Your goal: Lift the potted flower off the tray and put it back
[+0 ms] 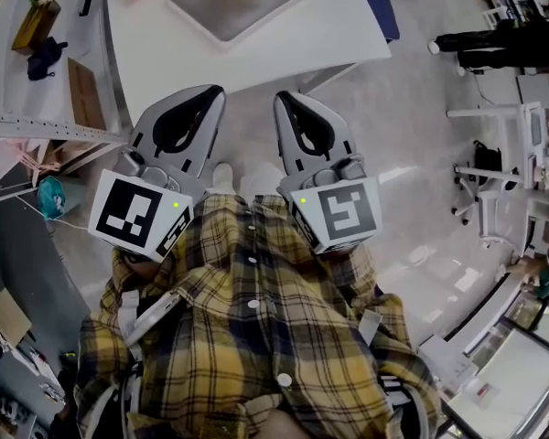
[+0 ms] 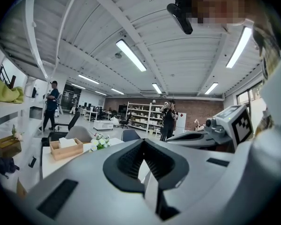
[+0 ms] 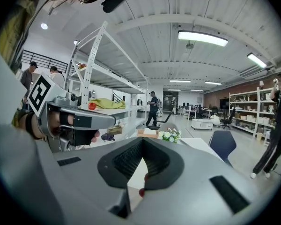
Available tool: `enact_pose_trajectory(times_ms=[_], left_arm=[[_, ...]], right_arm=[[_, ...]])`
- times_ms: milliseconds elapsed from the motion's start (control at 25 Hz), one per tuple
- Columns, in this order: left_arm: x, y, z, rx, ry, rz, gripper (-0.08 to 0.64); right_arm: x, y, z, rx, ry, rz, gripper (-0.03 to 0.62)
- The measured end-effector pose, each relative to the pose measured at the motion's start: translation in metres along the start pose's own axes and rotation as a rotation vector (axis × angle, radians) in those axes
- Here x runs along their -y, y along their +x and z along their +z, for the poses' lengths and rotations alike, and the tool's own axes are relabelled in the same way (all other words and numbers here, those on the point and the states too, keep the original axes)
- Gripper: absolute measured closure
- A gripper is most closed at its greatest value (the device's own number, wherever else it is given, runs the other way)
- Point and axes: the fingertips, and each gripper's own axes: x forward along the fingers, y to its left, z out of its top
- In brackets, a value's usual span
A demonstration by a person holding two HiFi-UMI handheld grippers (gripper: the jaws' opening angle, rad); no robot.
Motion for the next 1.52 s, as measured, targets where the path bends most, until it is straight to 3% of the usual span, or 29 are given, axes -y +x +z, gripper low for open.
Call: enact_pose_trajectory(times_ms=[240,640,1200,1520], left_arm=[[-0.019,0.016,0.001,0.005,-0.003,0.002,0.552],[-0.058,0.082,0.022,0.045,0.011,0.104,0.552],[-0.144,0.202,0.051,0.072,-0.04,0.332,0.552],[-0.168,0.235,0.054,0.049,-0.077,0.502,0.552]], right_arm=[[0.017,0.022,-0.004,-0.013,0.013,-0.01,0.594],[0.085,0.082,0.004,0.016,-0.023,0.066,0.594],[0.187,0.215,0.026,0.0,-0.069,0.311,0.594],[0.219,0.257,0.027,-0.03,-0.087,0.476,0.594]])
